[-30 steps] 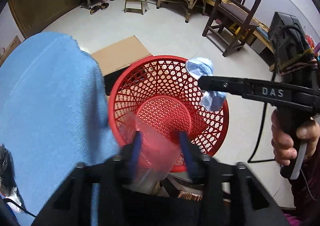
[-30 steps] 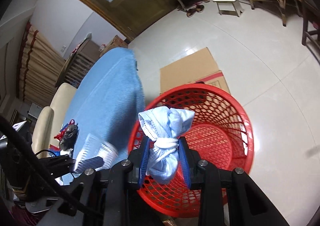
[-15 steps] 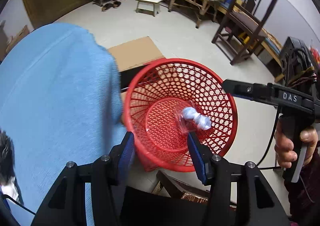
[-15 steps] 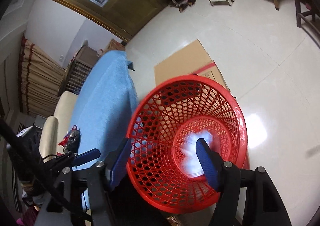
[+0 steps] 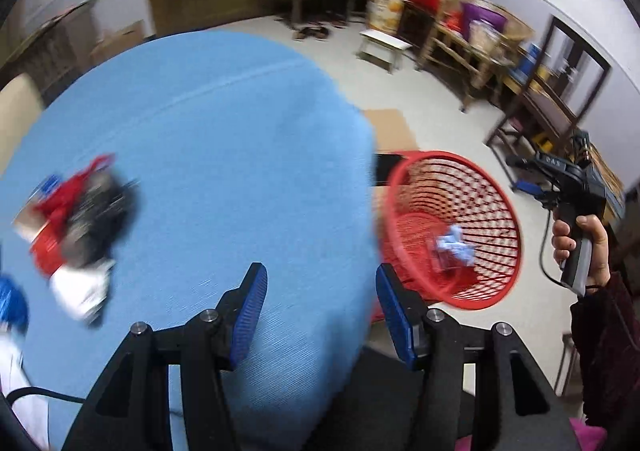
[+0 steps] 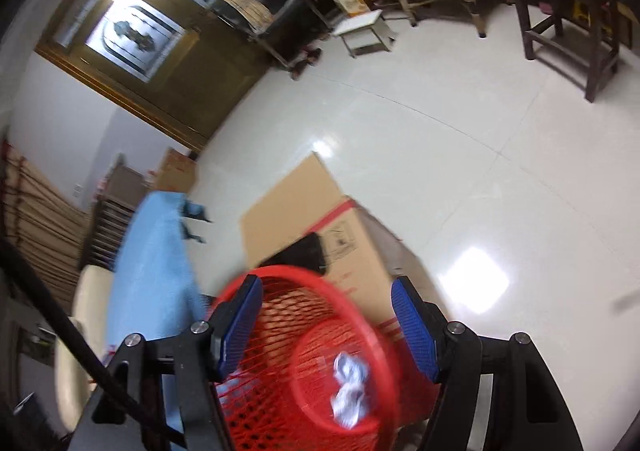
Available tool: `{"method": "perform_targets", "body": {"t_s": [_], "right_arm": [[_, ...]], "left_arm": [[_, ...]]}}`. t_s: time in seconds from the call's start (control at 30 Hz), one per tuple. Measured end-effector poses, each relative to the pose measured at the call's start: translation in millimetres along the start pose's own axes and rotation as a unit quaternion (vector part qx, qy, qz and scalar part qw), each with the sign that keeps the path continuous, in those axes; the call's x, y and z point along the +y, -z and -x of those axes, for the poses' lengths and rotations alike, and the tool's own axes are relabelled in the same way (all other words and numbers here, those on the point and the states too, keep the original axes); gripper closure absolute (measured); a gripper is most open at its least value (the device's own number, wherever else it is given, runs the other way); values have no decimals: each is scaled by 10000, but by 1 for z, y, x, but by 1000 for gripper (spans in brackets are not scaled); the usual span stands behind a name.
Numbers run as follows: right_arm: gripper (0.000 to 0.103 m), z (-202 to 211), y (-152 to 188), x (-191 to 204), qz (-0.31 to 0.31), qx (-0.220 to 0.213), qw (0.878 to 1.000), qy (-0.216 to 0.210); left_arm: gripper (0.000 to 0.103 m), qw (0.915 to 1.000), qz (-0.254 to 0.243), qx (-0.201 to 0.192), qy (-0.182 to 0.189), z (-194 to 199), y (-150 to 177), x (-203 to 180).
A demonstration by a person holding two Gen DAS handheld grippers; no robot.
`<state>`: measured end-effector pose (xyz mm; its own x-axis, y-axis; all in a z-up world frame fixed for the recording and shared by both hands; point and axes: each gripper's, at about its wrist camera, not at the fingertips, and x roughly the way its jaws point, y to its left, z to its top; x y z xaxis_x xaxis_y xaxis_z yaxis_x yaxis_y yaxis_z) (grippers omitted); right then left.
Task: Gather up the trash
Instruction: 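Move both open tools back over the table toward the bags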
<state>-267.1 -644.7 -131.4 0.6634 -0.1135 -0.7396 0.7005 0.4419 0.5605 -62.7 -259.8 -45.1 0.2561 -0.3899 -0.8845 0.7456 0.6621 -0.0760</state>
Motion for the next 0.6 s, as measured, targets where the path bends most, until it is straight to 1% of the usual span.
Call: {"method": "perform_targets", "body": {"t_s": [0.07,0.13,0.3,0.4,0.5,0.6], "right_arm": [[32,-15,-1,-4,-106,191,9998,38],[32,-22,0,-5,-116,310,9995,11],[32,-23,21,17,262,542,9982,51],[32,-21,35,28,410,684,9968,-4],[32,-21,49,37,497,823,9953,-100],[32,-26,58,44,595,858,9945,-28]], "left_arm": [[45,9995,289,-2,-105,8,9,20],[45,9976,658,0,-226,16,20,45],[45,9912,1270,-18,-360,24,37,83],[45,9891,1412,-98,-398,26,39,93],[45,9888,1431,-188,-373,28,39,94],[45,9892,1396,-227,-376,30,43,93]]}}
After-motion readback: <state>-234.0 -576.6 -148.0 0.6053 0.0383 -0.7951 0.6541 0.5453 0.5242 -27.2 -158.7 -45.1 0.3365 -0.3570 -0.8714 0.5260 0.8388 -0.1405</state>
